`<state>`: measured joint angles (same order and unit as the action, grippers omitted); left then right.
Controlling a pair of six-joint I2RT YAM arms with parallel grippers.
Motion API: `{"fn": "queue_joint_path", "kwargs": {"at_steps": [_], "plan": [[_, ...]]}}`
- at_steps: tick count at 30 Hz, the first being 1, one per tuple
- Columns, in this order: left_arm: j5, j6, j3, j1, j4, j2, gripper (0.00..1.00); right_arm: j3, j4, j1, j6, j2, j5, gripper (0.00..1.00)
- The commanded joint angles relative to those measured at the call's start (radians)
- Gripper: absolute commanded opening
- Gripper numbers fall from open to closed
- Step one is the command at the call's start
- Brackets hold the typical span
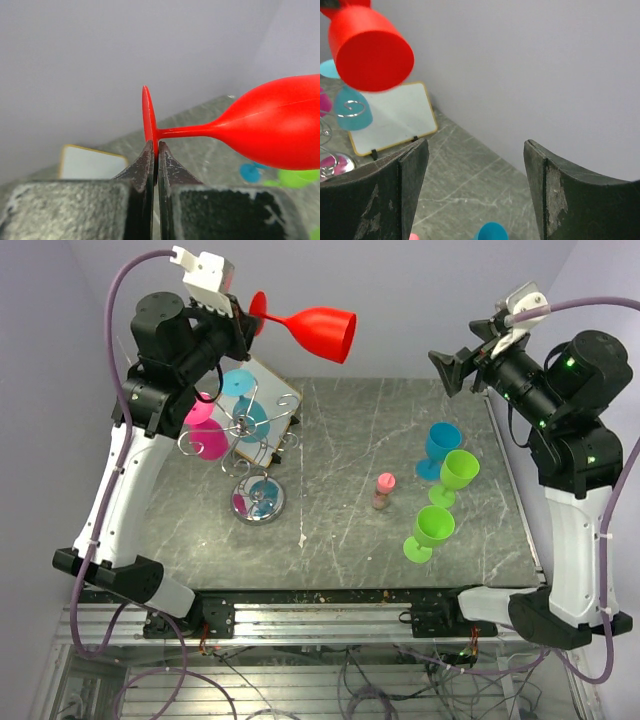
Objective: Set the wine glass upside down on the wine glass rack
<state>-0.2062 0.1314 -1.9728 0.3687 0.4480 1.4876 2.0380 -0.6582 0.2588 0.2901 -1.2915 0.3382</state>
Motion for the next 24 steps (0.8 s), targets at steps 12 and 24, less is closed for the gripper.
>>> {"fn": "queue_joint_path", "kwargs": {"at_steps": [12,24], "plan": [[0.534,-0.635,-0.055,0.161,-0.072,0.041,0.07,-0.209,-0.055,-0.027,0.195,0.056,-0.034,0.79],[0.684,-1.037,0.116,0.300,-0.115,0.089,0.07,-0.581,-0.052,-0.028,0.313,0.126,0.110,0.80]]}}
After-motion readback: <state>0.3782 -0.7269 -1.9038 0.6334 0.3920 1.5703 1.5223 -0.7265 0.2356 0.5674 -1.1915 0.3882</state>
